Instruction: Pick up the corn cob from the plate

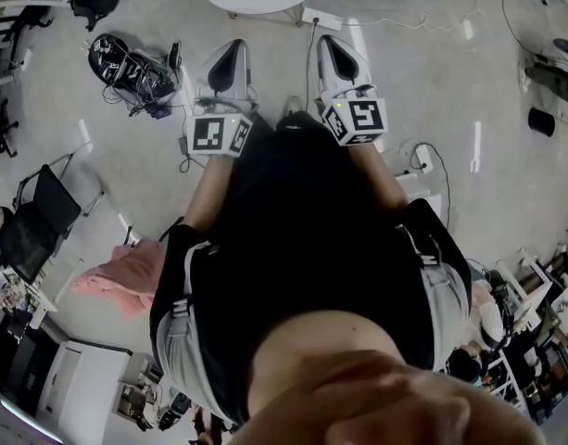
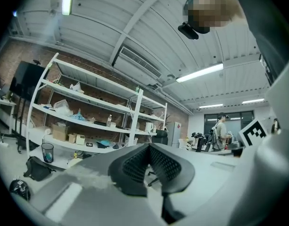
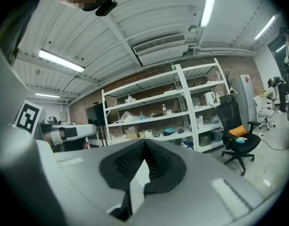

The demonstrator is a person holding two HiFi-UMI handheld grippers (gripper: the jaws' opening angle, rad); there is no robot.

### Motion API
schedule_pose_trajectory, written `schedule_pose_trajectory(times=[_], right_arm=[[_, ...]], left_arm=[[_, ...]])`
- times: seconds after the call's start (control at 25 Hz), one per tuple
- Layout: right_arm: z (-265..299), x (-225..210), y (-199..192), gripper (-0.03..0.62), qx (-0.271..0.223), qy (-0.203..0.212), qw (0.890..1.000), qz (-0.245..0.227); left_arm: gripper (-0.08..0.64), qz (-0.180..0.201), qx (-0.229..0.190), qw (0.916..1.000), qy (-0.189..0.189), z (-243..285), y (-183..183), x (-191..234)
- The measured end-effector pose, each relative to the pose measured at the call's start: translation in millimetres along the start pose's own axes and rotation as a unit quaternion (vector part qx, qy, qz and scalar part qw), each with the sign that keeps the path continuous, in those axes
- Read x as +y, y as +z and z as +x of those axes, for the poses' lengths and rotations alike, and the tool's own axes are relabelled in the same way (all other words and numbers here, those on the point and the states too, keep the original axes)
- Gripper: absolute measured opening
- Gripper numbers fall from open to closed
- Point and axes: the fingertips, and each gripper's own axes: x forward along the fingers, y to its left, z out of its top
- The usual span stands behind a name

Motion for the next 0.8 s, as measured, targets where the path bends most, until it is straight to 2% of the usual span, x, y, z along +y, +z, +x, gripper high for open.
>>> schedule_pose_trajectory(times=[0.28, 0.8], right_arm=[[11, -2, 6, 0.006, -0.005, 0.019, 1.0, 0.002], [60, -25, 16, 0.006, -0.003, -0.011, 1.0, -0.001]], left_arm=[[0.005, 0.003, 0.001, 1.0, 0.01, 5, 2, -2], [0.005, -0.006, -0.004, 0.9997, -0.021, 64, 8, 31]])
